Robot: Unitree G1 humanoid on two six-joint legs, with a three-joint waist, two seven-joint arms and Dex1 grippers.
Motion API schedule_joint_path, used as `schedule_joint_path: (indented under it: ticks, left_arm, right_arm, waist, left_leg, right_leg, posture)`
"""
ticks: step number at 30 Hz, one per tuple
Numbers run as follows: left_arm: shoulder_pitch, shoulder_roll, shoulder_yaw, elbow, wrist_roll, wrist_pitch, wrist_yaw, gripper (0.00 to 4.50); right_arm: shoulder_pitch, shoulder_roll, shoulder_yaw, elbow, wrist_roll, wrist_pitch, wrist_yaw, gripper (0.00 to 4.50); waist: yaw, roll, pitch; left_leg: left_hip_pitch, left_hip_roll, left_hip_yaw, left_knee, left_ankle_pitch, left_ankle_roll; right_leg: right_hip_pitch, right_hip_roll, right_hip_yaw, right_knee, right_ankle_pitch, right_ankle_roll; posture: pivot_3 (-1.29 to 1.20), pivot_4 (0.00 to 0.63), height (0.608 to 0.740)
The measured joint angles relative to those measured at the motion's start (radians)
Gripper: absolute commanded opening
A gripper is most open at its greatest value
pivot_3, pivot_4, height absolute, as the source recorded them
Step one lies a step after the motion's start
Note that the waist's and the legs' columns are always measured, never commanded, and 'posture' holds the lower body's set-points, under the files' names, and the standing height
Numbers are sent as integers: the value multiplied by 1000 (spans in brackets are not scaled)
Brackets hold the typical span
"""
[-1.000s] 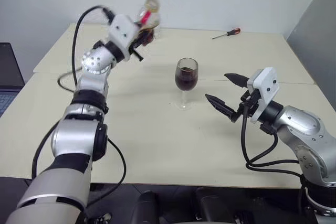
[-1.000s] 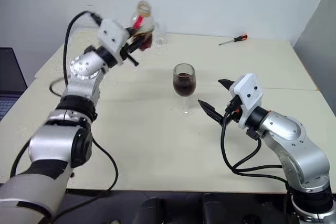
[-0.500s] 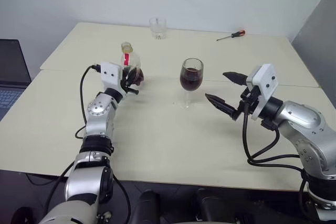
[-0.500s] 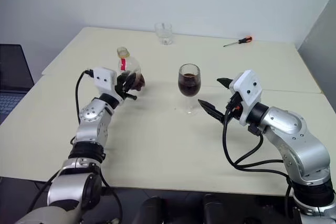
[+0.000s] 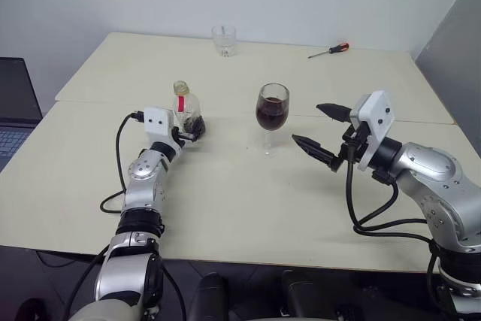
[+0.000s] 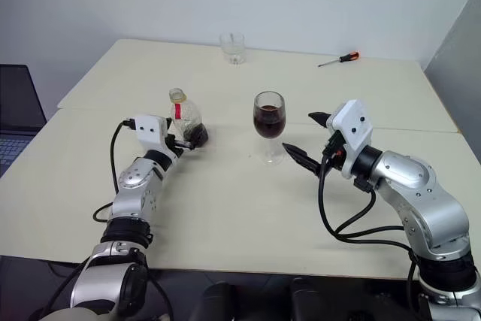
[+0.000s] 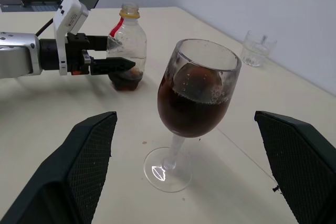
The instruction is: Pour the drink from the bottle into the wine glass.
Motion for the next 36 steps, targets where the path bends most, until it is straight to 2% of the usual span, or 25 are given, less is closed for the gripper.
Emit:
schedule_joint_path:
  ticks: [3, 6, 15, 19, 23, 27, 30, 36]
  left_arm:
    - [12, 17, -2, -39, 4, 13, -4, 4490]
    - [65, 44, -17, -155, -5, 64, -50, 4490]
    - [158, 191, 7, -588, -120, 398, -141, 4490]
    - [198, 242, 16, -729, -241, 623, -192, 4490]
    - [158, 352, 28, -846, -402, 802, -304, 4490]
    - [53, 479, 103, -858, -573, 911, -437, 4490]
    - [29, 590, 139, -853, -630, 934, -553, 4490]
    - [52, 645, 101, -790, -645, 940, -706, 4490]
  right_arm:
    - [-6, 0, 1, 1, -3, -1, 0, 4500]
    - [-7, -1, 1, 2, -3, -1, 1, 4500]
    - [-41, -21, 2, 56, -4, -25, 46, 4500]
    - [-58, -26, 9, 110, -19, -55, 76, 4500]
    - [-65, -38, -9, 145, -2, -67, 112, 4500]
    - [-143, -44, -101, 154, 100, -44, 140, 4500]
    - [-159, -91, -140, 146, 156, -24, 182, 4500]
    - [-82, -192, -106, 167, 157, -22, 303, 4500]
  waist:
    - [0, 0, 0]
    - [-1, 0, 0]
    - [-3, 0, 0]
    - [-3, 0, 0]
    - [-3, 1, 1]
    - [-6, 2, 2]
    - [-7, 3, 2]
    - [-4, 3, 2]
  left_leg:
    - [0, 0, 0, 0, 0, 0]
    - [0, 0, 0, 0, 0, 0]
    - [0, 0, 0, 0, 0, 0]
    - [0, 1, -1, 0, 0, 0]
    - [0, 0, 0, 0, 0, 0]
    - [0, 1, 0, 0, 0, 0]
    - [2, 0, 1, -6, 0, 0]
    - [3, 0, 1, -10, 0, 0]
  right_leg:
    - [0, 0, 0, 0, 0, 0]
    - [0, 0, 0, 0, 0, 0]
    - [0, 0, 1, 0, 0, 0]
    - [0, 0, 0, 0, 0, 0]
    - [0, 0, 0, -1, -1, 1]
    - [-1, 1, 0, 0, -2, 0]
    - [-1, 0, 1, -2, -2, -1]
    - [-2, 0, 1, -2, -5, 2]
  posture:
    - [0, 150, 740]
    - [0, 150, 740]
    - [0, 150, 740]
    - [0, 150, 740]
    - [0, 150, 740]
    - [0, 150, 740]
    - [0, 150, 740]
    - [0, 150, 740]
